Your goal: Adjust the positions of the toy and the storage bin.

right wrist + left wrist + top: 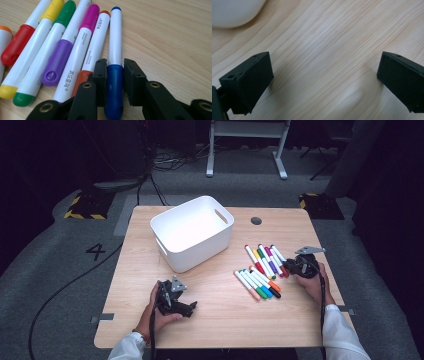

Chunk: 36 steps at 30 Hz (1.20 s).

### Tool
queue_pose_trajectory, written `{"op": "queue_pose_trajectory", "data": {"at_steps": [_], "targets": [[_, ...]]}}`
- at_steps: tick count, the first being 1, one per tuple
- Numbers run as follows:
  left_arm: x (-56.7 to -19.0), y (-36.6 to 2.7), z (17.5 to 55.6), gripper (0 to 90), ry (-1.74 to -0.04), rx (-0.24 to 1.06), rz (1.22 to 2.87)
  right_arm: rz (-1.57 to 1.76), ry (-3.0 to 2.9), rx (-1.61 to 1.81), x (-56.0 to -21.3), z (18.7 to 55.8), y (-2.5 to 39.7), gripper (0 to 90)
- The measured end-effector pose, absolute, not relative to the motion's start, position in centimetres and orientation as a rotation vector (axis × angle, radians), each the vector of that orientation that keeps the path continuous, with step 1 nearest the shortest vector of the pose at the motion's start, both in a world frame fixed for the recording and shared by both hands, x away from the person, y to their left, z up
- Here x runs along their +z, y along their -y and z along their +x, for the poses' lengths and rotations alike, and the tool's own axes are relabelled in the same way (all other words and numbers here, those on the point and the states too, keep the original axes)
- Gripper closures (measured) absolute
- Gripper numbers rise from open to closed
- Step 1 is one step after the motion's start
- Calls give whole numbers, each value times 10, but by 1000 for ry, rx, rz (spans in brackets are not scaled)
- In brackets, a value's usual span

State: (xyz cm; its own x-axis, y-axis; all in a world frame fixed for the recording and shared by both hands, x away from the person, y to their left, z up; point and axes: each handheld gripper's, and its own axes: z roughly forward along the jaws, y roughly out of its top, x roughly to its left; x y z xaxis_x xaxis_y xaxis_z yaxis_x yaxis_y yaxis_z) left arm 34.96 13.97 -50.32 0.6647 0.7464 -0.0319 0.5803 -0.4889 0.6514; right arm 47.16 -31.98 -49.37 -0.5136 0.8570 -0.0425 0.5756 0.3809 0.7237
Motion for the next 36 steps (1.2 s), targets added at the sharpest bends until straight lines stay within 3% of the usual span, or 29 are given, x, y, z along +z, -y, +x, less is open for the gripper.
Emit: {"op": "queue_pose_trajectory", "data": {"at_steps": [15, 36], "targets": [[-502, -44, 374, 4, -906, 311, 2282, 1162, -2285, 936, -494, 463, 300, 695], [-502, -18, 394, 4, -957, 314, 2273, 1104, -2332, 969, -494, 454, 292, 734]]}}
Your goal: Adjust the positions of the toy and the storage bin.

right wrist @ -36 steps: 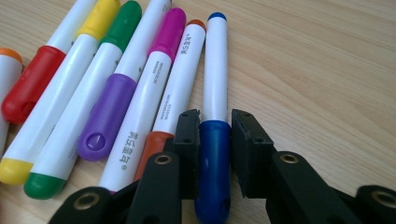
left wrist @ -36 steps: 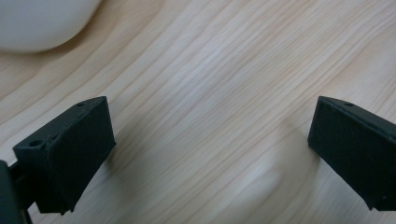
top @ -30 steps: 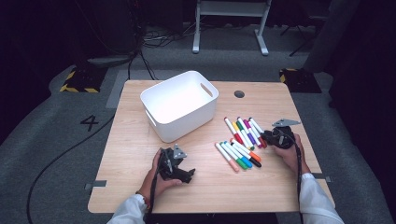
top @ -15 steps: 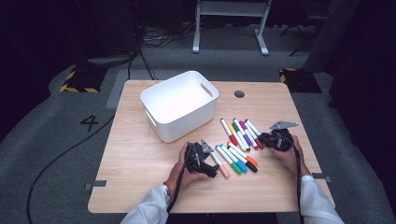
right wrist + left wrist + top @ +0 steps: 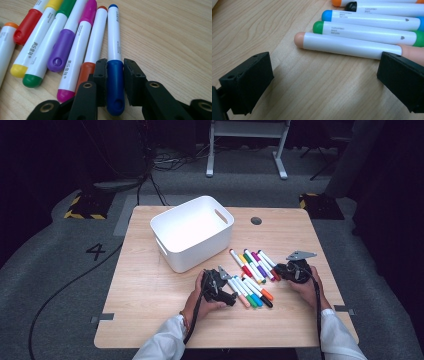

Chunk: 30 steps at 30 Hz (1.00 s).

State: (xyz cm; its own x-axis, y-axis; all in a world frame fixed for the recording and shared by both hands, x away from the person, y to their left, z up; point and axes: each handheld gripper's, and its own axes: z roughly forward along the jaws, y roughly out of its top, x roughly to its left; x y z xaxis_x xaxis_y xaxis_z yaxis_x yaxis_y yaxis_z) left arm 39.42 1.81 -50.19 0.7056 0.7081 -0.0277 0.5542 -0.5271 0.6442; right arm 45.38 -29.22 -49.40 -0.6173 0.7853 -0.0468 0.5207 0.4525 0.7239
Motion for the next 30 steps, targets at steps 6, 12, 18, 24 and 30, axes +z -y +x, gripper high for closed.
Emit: {"op": "queue_pose_trajectory", "data": {"at_steps": [6, 12, 18, 24, 30], "targets": [[-502, -17, 399, 4, -936, 320, 2275, 1097, -2329, 968, -494, 452, 293, 731], [-502, -18, 400, 5, -921, 313, 2279, 1090, -2328, 962, -494, 451, 293, 703], [-502, -26, 401, 14, -911, 305, 2281, 1097, -2313, 940, -493, 451, 295, 610], [-502, -43, 394, 14, -859, 291, 2289, 1120, -2291, 1005, -490, 451, 299, 585], [-502, -68, 383, 18, -800, 250, 2319, 1139, -2275, 1021, -488, 451, 303, 564]]}}
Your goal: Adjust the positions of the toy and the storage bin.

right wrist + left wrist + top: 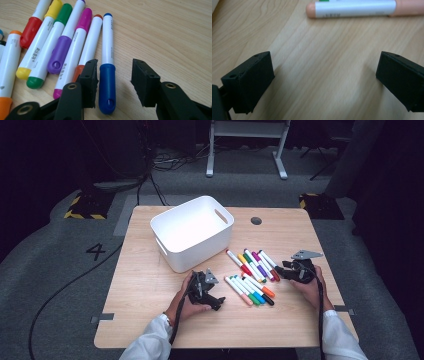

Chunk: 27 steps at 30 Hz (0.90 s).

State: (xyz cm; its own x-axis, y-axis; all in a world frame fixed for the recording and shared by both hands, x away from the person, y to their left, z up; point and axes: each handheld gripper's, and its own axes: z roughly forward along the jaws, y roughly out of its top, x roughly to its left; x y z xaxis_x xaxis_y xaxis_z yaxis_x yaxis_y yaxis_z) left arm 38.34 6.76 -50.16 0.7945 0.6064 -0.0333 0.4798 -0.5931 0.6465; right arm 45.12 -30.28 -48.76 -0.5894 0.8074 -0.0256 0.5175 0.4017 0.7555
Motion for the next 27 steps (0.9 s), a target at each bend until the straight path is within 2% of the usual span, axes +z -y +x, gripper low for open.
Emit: {"op": "queue_pose_trajectory", "data": {"at_steps": [1, 2, 4, 6, 8, 9, 11, 23, 27], "targets": [[-500, -73, 381, 90, -790, 261, 2323, 1147, -2278, 1018, -488, 452, 303, 562], [-499, -76, 379, 90, -786, 251, 2313, 1147, -2278, 1018, -488, 452, 303, 562], [-496, -82, 377, 205, -772, 247, 2309, 1153, -2281, 1015, -490, 453, 304, 562], [-493, -87, 374, 145, -773, 269, 2307, 1164, -2284, 1023, -491, 453, 303, 561], [-488, -93, 371, 186, -761, 258, 2281, 1163, -2287, 1023, -492, 453, 303, 562], [-485, -96, 370, 160, -763, 272, 2274, 1161, -2285, 1026, -492, 452, 301, 563], [-477, -103, 366, 176, -750, 290, 2241, 1153, -2284, 1023, -491, 452, 301, 563], [-412, -144, 345, 185, -748, 482, 2000, 1167, -2289, 1040, -497, 448, 305, 554], [-388, -156, 346, 196, -762, 594, 1947, 1165, -2291, 1047, -498, 449, 306, 554]]}}
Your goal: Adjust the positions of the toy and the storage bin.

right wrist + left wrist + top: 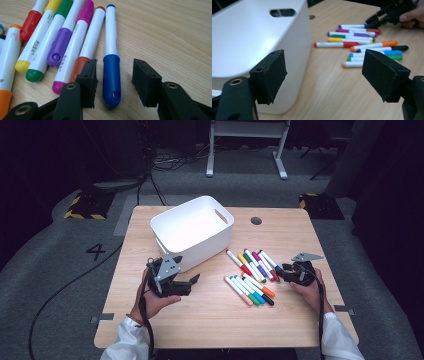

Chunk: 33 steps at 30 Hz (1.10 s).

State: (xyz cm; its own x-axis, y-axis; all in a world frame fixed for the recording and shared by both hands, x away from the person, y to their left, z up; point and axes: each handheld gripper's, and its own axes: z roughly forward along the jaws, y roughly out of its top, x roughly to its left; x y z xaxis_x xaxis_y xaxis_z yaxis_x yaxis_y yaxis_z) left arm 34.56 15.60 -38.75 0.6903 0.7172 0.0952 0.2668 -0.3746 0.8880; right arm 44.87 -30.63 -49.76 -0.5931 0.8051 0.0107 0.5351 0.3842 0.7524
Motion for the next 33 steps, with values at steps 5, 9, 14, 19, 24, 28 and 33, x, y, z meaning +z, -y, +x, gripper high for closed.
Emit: {"op": "queue_pose_trajectory", "data": {"at_steps": [5, 9, 14, 19, 24, 28, 33], "targets": [[-366, -167, 365, 199, -795, 626, 1917, 1167, -2292, 1046, -498, 448, 307, 552], [-365, -171, 389, 200, -840, 618, 1953, 1167, -2291, 1049, -498, 448, 306, 558], [-377, -162, 413, 233, -870, 566, 2021, 1169, -2292, 1050, -498, 448, 306, 564], [-384, -148, 428, 312, -866, 511, 2085, 1167, -2295, 1053, -499, 448, 307, 562], [-387, -142, 441, 488, -867, 447, 2145, 1162, -2289, 1063, -499, 446, 306, 561], [-390, -139, 446, 661, -841, 360, 2206, 1151, -2295, 1055, -499, 446, 306, 560], [-390, -141, 447, 767, -826, 355, 2214, 1155, -2297, 1053, -499, 445, 305, 557]]}}
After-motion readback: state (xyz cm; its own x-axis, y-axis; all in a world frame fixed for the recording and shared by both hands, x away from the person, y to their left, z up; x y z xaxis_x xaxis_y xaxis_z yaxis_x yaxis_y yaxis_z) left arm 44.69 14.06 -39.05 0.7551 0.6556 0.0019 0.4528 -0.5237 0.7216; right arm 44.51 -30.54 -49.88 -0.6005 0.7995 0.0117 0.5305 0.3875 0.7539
